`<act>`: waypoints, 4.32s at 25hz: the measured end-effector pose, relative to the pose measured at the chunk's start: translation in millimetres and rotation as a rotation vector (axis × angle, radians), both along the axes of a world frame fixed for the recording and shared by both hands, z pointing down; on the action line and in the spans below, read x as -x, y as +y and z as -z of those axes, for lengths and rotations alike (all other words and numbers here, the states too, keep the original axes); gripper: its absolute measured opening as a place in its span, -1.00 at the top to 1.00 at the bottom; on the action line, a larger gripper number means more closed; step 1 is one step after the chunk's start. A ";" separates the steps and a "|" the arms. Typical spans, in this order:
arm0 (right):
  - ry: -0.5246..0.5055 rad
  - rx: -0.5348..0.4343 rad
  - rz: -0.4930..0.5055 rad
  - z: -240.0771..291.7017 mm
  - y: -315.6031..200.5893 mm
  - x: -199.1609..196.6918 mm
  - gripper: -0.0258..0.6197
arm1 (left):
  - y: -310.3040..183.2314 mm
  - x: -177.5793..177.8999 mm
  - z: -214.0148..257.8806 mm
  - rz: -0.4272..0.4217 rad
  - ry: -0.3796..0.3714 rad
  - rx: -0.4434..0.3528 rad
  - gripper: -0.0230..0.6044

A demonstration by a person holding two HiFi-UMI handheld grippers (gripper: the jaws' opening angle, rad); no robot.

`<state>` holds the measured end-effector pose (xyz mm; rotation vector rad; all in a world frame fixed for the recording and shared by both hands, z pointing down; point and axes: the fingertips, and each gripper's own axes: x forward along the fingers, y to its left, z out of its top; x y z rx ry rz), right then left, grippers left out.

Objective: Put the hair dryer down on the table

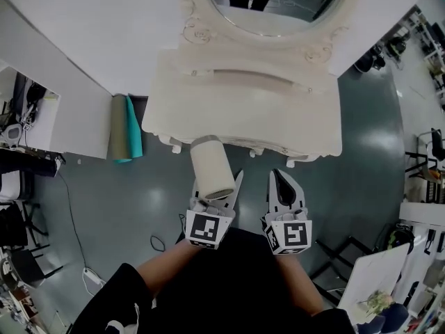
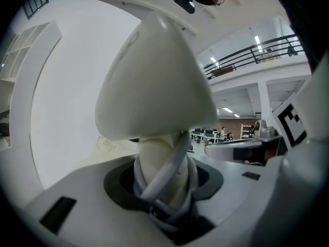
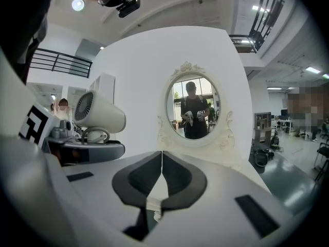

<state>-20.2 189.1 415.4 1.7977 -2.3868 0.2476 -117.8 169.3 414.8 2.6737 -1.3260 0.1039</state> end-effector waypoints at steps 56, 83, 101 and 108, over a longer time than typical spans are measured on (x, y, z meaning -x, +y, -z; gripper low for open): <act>-0.112 0.099 0.004 -43.1 -196.3 -63.9 0.86 | -180.4 -36.5 -48.7 0.098 -0.069 0.179 0.36; -0.158 0.139 0.133 -73.4 -294.3 -103.3 0.86 | -277.2 -71.7 -171.6 0.198 -0.287 0.421 0.36; -0.139 0.169 0.191 -84.6 -301.0 -90.0 0.86 | -290.6 -67.2 -254.3 0.209 -0.445 0.599 0.36; -0.150 0.176 0.180 -88.4 -295.5 -95.3 0.86 | -290.8 -66.1 -279.4 0.178 -0.523 0.632 0.36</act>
